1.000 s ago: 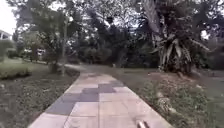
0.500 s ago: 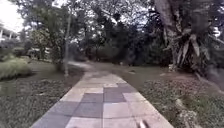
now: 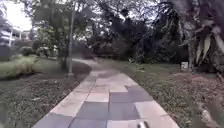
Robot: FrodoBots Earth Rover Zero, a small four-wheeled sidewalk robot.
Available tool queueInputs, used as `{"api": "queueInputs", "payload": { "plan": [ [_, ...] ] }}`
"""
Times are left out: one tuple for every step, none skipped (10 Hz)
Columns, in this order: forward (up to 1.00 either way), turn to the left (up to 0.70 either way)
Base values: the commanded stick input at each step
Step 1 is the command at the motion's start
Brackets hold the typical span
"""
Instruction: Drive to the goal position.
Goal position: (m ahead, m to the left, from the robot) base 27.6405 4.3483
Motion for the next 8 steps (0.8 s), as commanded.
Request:
{"api": "queueInputs", "payload": {
  "plan": [
    [1.00,0.40],
    [1.00,0.40],
    [1.00,0.03],
    [1.00,0.01],
    [1.00,0.00],
    [1.00,-0.01],
    [1.00,-0.03],
    [1.00,-0.39]
  ]
}}
